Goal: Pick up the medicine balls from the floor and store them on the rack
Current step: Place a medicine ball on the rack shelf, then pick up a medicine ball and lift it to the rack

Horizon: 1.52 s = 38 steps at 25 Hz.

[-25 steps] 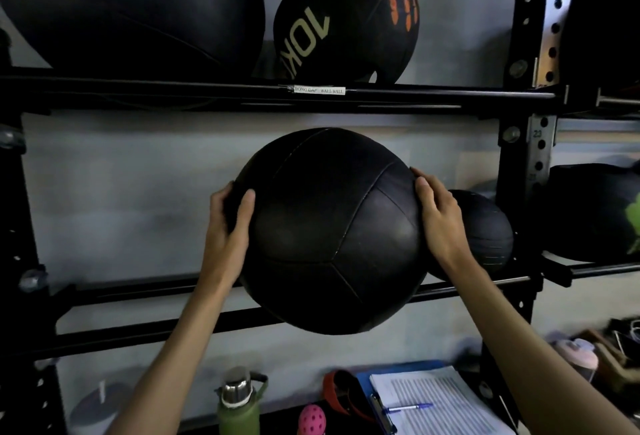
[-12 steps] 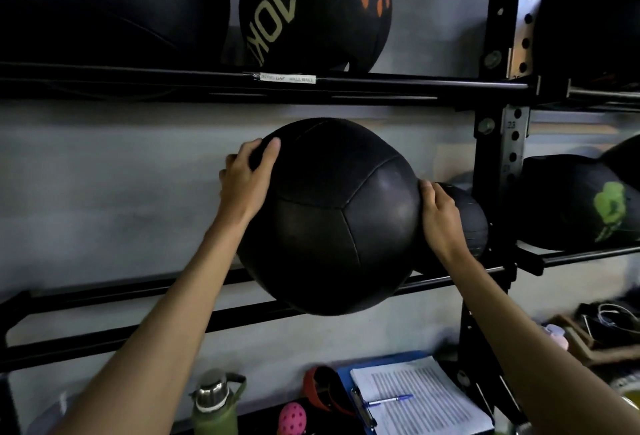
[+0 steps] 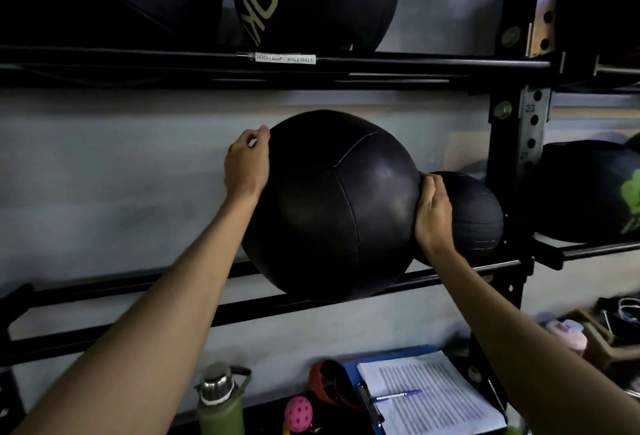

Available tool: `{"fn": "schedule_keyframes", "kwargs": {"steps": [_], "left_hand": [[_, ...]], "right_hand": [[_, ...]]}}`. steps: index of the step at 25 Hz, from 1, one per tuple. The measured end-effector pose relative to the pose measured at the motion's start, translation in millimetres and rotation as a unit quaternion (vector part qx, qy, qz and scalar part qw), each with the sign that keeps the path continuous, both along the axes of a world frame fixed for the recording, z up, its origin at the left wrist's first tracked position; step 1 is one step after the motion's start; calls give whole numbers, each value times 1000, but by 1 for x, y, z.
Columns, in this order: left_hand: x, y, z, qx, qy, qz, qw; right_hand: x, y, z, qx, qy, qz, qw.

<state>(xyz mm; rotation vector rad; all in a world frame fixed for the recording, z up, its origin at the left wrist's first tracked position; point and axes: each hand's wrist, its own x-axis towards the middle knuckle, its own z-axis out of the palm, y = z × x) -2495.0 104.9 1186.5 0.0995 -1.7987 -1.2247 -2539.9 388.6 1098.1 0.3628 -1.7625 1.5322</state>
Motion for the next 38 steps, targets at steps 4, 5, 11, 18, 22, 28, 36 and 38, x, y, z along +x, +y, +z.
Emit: {"fn": "schedule_keyframes", "kwargs": {"steps": [4, 5, 11, 18, 22, 28, 36, 38], "left_hand": [[13, 3, -12, 18, 9, 28, 999], [22, 3, -19, 9, 0, 22, 1000], [101, 0, -88, -62, -76, 49, 994], [228, 20, -218, -165, -259, 129, 943], [312, 23, -304, -176, -405, 141, 886], [431, 13, -412, -155, -558, 123, 806], [534, -55, -552, -95, -678, 37, 728], [545, -83, -574, -85, -693, 15, 716]], "right_hand": [[17, 6, 8, 62, -53, 4, 997], [25, 9, 10, 84, -67, 9, 994], [92, 8, -15, 122, -43, 42, 991], [194, -24, -133, 265, -88, 105, 954], [257, -50, -212, 420, -148, 194, 874], [341, -95, -324, 525, -233, 298, 762], [436, -165, -454, 595, -344, 382, 618], [453, -189, -480, 601, -376, 382, 593]]}}
